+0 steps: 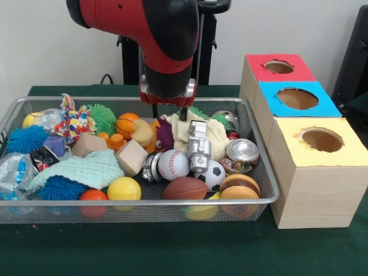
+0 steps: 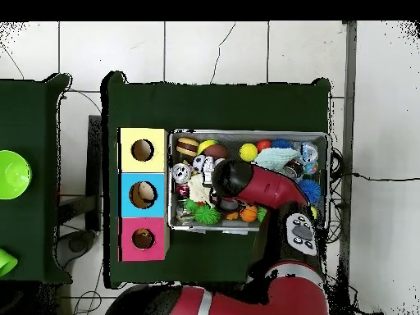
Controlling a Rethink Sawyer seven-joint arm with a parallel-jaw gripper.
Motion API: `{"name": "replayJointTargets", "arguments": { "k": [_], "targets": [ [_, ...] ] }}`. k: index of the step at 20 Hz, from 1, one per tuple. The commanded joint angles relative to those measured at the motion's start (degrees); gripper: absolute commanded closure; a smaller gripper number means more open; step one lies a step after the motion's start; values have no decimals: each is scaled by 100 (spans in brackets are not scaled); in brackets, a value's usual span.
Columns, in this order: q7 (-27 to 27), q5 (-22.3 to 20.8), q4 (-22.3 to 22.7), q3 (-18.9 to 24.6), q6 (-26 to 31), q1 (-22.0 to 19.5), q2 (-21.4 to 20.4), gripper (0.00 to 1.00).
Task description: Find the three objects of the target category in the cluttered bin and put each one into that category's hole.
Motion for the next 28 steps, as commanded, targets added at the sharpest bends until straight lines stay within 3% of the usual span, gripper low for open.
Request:
{"name": "replayJointTargets", "arguments": {
  "k": [1,10,15,18,21,25,28],
  "targets": [
    [462,-919,-447,-175,-861,85,645,0],
    [124,-1771,-911,-448,-673,238,534,0],
    [109,-1848,-832,-146,-1112,1,411,0],
    [26,-1558,-518,185,-956,-207,-105,0],
    [-182,-1045,-438,520,62,-451,-733,0],
    [-180,-760,-647,811,801,-664,-914,0],
    [-192,-726,-666,961,764,-789,-911,0]
  ]
}}
